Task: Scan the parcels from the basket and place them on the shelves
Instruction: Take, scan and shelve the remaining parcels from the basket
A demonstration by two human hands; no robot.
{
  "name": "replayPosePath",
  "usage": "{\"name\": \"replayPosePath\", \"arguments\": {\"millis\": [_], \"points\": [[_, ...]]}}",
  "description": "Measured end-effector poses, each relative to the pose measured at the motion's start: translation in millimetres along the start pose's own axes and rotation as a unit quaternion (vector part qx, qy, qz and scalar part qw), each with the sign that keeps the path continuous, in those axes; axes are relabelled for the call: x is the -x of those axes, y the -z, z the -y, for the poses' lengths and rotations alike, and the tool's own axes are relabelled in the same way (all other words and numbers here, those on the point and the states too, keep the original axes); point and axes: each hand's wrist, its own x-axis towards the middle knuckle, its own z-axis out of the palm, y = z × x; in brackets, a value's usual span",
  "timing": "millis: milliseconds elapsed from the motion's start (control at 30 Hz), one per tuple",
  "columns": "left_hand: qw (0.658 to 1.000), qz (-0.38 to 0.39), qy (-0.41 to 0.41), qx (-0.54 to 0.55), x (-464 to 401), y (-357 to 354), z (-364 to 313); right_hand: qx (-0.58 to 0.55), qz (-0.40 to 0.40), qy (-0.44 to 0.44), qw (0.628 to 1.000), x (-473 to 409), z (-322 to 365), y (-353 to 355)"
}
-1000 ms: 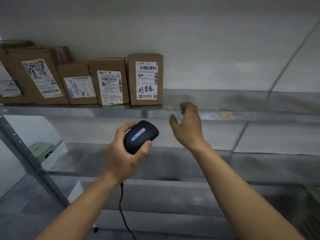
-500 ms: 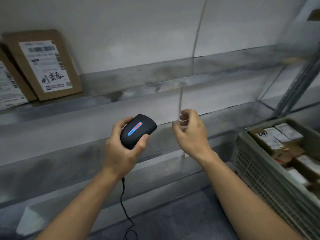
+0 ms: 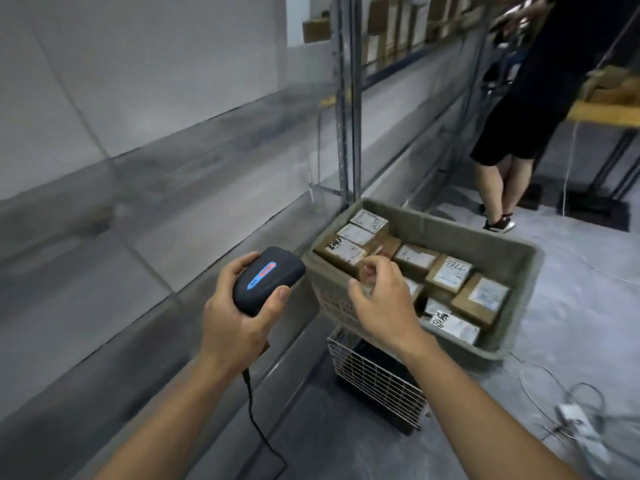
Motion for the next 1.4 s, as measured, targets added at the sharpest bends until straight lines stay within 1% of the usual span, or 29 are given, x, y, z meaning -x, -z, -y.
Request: {"name": "replayPosePath", "arguments": {"millis": [167,333,467,567,733,867,1000,1200,1400], "points": [[0.998,0.053,-0.009,0.017,-24,-72,-4,0.021,-0.029,-0.046,0.998,-22,-49,42],[0.995,0.099,0.000,0.030,-49,-120,-8,0.018,-0.045,-0.078,0.996,-45,-76,62],[0.991,0.132,-0.002,0.031,-75,-150,2,0.010,-0.046,-0.113,0.992,-63,-100,64],[0.988,0.150,-0.001,0.039,-98,-171,17,-0.002,-0.036,-0.173,0.984,-79,-122,62],[0.982,0.177,0.006,0.061,-142,-204,56,0.017,-0.042,-0.241,0.969,-106,-158,51],[0.986,0.147,0.021,0.080,-185,-221,82,0.037,-0.034,-0.270,0.961,-137,-170,39],[0.990,0.112,0.055,0.068,-220,-226,109,0.031,-0.023,-0.267,0.963,-174,-179,17],[0.992,0.104,0.060,0.045,-246,-233,141,0.012,0.050,-0.249,0.967,-229,-189,-13],[0.993,0.085,0.078,0.003,-250,-233,155,0.010,0.125,-0.226,0.966,-287,-207,-49]]}}
